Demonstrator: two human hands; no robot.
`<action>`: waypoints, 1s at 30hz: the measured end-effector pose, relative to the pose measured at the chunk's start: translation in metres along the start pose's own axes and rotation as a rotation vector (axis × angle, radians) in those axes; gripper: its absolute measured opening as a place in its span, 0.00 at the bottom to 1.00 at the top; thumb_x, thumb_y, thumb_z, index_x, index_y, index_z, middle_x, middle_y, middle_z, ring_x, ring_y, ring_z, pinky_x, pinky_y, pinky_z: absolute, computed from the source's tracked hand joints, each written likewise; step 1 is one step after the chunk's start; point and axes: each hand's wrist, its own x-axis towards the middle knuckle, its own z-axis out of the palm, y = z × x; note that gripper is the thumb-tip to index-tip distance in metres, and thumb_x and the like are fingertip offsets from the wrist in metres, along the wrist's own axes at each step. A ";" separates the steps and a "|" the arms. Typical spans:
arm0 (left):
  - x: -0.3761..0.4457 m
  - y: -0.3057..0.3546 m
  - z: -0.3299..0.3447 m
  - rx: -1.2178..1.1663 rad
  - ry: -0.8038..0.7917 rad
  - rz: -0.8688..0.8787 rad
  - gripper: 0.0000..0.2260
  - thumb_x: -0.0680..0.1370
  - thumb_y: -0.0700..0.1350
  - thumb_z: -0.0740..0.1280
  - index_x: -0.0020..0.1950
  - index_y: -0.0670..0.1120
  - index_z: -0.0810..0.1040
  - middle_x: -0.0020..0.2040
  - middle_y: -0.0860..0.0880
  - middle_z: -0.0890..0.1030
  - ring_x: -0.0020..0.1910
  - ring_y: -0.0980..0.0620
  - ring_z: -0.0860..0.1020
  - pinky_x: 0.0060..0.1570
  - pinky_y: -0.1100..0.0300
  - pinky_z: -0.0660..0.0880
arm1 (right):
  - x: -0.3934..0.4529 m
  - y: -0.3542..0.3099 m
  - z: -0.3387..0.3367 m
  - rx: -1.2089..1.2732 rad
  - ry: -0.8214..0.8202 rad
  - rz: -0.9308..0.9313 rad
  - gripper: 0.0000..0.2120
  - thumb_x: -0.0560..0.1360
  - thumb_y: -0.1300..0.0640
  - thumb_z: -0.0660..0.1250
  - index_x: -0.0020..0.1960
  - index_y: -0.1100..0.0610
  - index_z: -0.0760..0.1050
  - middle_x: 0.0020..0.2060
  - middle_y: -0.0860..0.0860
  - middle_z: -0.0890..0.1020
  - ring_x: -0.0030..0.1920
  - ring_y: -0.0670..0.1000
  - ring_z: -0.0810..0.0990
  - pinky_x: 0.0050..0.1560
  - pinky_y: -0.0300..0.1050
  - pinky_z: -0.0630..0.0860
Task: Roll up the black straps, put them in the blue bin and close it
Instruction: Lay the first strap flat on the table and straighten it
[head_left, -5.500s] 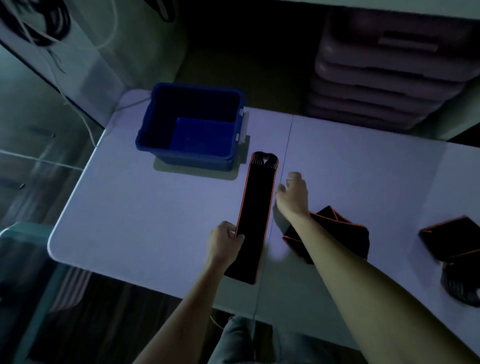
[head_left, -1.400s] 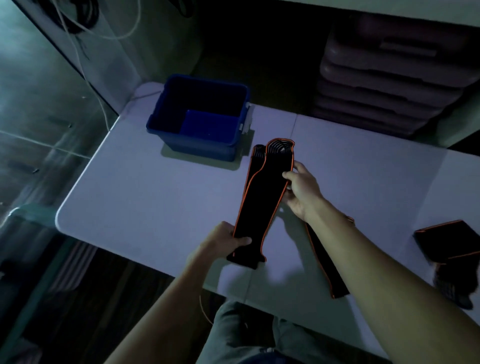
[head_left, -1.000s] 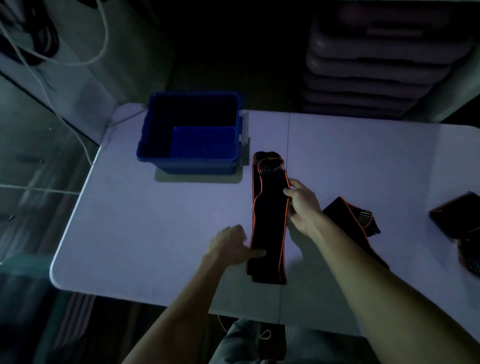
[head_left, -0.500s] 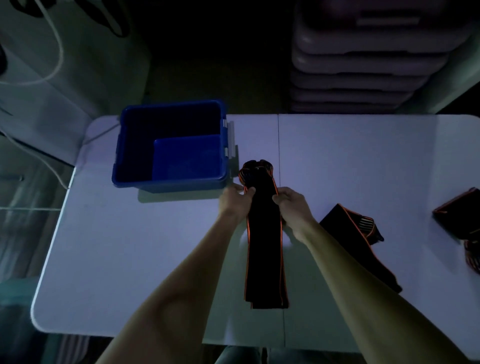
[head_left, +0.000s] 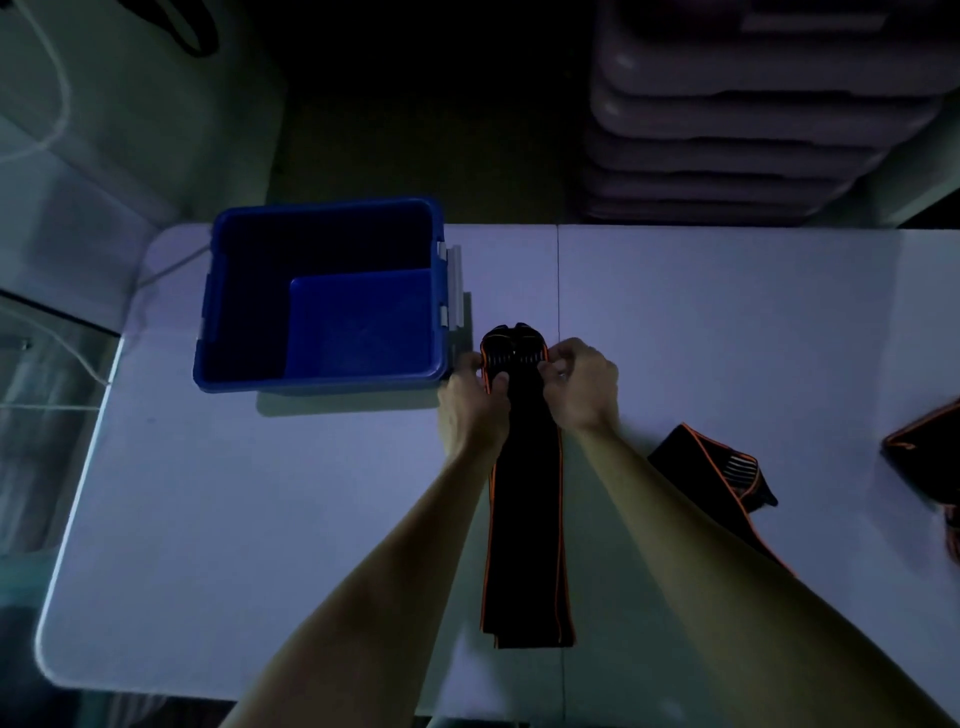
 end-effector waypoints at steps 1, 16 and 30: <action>0.000 0.000 0.002 0.007 0.004 0.010 0.14 0.78 0.49 0.67 0.63 0.49 0.74 0.51 0.44 0.82 0.48 0.44 0.81 0.46 0.46 0.81 | 0.002 -0.001 0.000 0.005 0.014 0.006 0.06 0.75 0.60 0.67 0.51 0.58 0.80 0.38 0.50 0.80 0.42 0.51 0.78 0.43 0.39 0.72; 0.006 -0.013 0.013 0.000 -0.080 0.094 0.19 0.76 0.52 0.58 0.65 0.51 0.74 0.53 0.41 0.81 0.50 0.40 0.82 0.48 0.42 0.82 | 0.012 0.005 0.000 0.133 0.084 0.062 0.06 0.76 0.52 0.70 0.46 0.54 0.81 0.35 0.50 0.82 0.40 0.51 0.81 0.42 0.39 0.71; -0.024 -0.030 0.001 -0.012 -0.110 -0.004 0.17 0.77 0.41 0.68 0.64 0.39 0.76 0.59 0.40 0.79 0.56 0.42 0.79 0.56 0.48 0.80 | -0.039 0.037 -0.021 0.055 0.030 -0.069 0.11 0.77 0.64 0.63 0.55 0.64 0.81 0.44 0.56 0.85 0.42 0.54 0.83 0.46 0.33 0.75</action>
